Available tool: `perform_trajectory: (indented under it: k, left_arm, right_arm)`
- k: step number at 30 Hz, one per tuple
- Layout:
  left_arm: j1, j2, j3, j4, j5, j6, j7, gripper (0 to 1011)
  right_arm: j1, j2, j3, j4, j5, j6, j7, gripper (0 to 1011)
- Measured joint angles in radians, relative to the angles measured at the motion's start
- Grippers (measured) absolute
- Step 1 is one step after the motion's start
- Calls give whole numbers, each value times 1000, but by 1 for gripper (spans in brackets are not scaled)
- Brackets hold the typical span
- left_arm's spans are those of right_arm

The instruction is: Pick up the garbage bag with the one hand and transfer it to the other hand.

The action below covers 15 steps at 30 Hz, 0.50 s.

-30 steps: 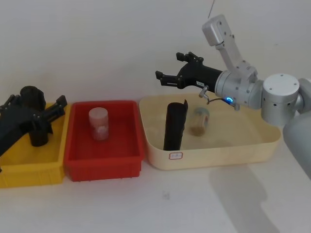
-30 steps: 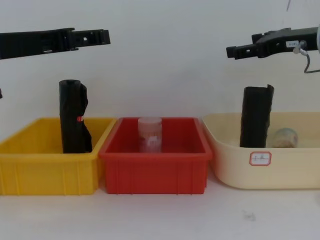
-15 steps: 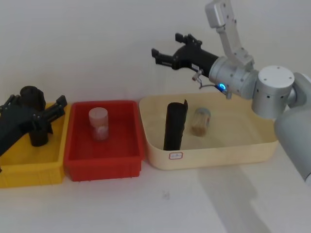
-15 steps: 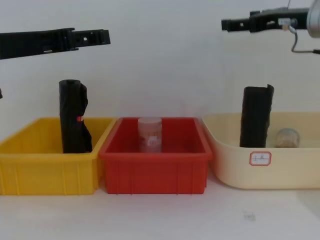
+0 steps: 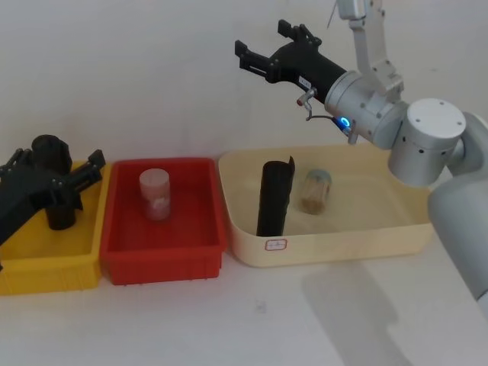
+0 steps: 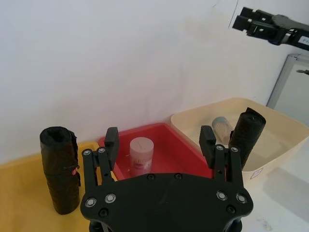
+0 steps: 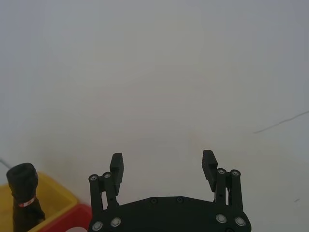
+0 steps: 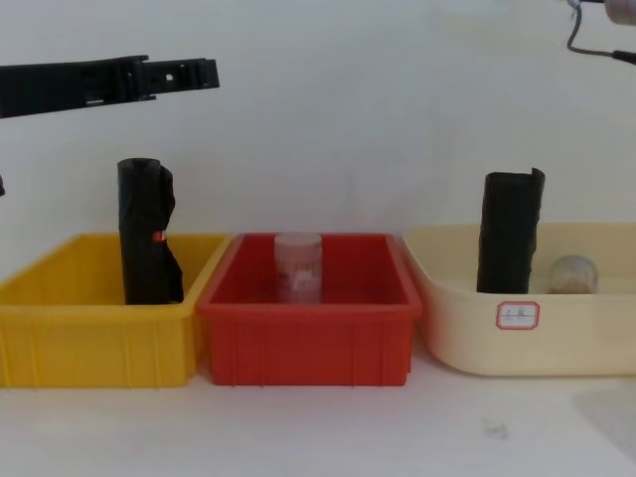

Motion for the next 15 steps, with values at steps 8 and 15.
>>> perform_trajectory:
  k: [8,15]
  left_arm:
    - [0,0,0,0,0,0,0,1000]
    - [0,0,0,0,0,0,0,1000]
  right_arm:
    - [-49,35,4,-82,12,5,17,1000]
    - [-77,65,-1,-116,31,-26,72,1000]
